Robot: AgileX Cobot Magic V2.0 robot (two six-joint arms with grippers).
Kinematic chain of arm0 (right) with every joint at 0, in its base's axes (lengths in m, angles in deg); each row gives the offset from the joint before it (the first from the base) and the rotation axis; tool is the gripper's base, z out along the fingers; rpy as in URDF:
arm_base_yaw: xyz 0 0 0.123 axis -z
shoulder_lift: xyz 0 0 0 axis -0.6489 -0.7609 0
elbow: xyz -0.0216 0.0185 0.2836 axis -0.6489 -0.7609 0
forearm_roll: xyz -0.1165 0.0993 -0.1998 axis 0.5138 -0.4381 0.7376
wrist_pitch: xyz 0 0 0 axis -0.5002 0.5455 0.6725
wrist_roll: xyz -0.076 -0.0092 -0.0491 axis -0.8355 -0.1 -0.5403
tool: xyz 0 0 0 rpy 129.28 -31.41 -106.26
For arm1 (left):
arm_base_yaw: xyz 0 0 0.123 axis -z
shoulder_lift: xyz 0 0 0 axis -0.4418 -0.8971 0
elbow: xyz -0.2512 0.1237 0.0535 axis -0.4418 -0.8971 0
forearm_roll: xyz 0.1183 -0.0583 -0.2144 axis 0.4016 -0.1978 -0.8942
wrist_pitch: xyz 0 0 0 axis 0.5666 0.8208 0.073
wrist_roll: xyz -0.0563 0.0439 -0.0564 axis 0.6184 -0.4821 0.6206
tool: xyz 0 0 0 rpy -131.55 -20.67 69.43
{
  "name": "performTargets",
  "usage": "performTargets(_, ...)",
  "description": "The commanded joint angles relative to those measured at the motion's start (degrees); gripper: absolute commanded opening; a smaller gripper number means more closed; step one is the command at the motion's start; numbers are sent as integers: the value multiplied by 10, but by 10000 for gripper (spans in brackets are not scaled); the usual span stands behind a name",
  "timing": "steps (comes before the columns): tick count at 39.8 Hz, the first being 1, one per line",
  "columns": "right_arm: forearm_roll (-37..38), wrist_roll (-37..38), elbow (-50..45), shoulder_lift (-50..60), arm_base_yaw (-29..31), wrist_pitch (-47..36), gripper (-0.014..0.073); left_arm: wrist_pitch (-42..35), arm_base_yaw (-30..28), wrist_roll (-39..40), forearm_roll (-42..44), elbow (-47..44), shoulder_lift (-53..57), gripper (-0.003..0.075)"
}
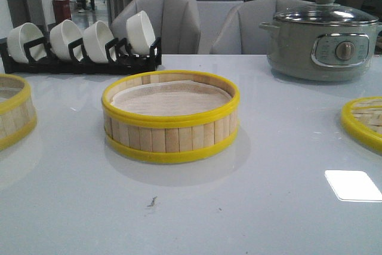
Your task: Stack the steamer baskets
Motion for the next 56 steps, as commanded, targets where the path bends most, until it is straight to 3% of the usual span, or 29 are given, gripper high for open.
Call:
performTargets(1,3,0,8,12,3,-57,66,-50,0,5,-1,0,8,85)
performTargets(36,3,0,8,12,3,-57,66,-44,0,2,-13,18,-8,85)
performTargets(46,3,0,8,12,3,-57,66,-21,2,2,11,165,-164,85)
performTargets(56,3,0,8,12,3,-57,66,135,2,2,22,412,-352,85)
